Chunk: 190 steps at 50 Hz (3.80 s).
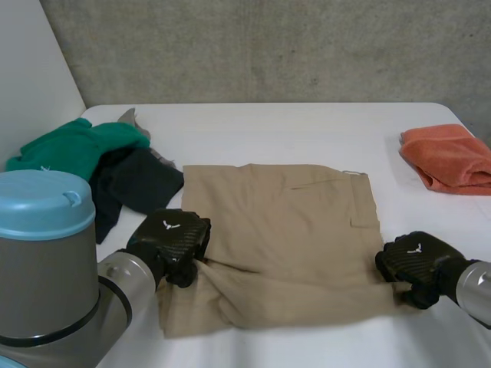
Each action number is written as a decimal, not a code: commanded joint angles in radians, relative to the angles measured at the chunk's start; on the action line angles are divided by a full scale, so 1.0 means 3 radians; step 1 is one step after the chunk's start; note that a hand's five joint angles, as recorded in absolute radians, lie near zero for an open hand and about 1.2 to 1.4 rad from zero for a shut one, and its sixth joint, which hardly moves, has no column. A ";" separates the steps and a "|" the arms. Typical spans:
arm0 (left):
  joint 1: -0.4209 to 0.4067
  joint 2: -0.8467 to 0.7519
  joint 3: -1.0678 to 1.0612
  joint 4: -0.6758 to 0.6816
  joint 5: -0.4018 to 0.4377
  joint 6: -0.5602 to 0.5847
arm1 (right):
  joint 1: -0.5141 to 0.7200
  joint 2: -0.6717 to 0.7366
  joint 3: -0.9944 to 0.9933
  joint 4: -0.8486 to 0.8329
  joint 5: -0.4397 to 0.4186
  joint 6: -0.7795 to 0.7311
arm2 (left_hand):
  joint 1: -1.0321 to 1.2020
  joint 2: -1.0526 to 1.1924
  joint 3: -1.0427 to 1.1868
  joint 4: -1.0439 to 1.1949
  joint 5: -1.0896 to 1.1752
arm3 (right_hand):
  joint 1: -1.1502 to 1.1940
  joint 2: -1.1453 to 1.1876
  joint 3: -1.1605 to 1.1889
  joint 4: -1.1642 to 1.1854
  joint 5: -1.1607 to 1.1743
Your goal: Fold the laundry.
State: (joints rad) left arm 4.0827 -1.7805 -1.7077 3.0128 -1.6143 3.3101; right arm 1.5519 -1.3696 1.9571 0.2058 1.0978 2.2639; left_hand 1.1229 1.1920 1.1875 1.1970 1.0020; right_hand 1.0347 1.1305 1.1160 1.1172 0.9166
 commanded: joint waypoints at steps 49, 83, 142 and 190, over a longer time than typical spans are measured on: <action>0.0248 -0.2538 0.3331 0.1314 -0.0366 0.0972 | 0.1127 0.2117 -0.3098 -0.1638 0.1546 0.0803 | -0.3161 -0.3392 -0.3377 -0.3408 -0.3340 | -0.2867 -0.3187 -0.3138 -0.3142 -0.3055; 0.0186 -0.1535 0.1121 0.1176 -0.0264 0.0783 | 0.1014 0.1681 -0.2222 -0.1488 0.1188 0.1520 | 0.0421 0.0191 0.0206 0.0174 0.0242 | -0.0239 -0.0559 -0.0510 -0.0514 -0.0427; 0.0192 -0.0697 0.0477 0.1104 -0.0244 0.0763 | 0.0779 0.1748 -0.1896 -0.1443 0.0902 0.1300 | -0.1593 -0.1823 -0.1808 -0.1840 -0.1771 | 0.1205 0.0886 0.0934 0.0930 0.1017; 0.0192 -0.0206 0.0640 0.1222 -0.0259 0.0747 | 0.1792 0.1141 -0.1600 -0.2297 -0.0315 0.0453 | -0.1925 -0.2156 -0.2141 -0.2173 -0.2104 | -0.2744 -0.3064 -0.3015 -0.3019 -0.2932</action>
State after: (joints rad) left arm 4.1432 -1.8261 -1.5963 3.3627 -1.6918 3.5359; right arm 2.1424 -0.9167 1.4553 -0.4922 0.9693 2.1562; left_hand 0.5296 0.5157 0.5177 0.5048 0.3251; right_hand 0.2895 0.2855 0.2829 0.2807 0.0888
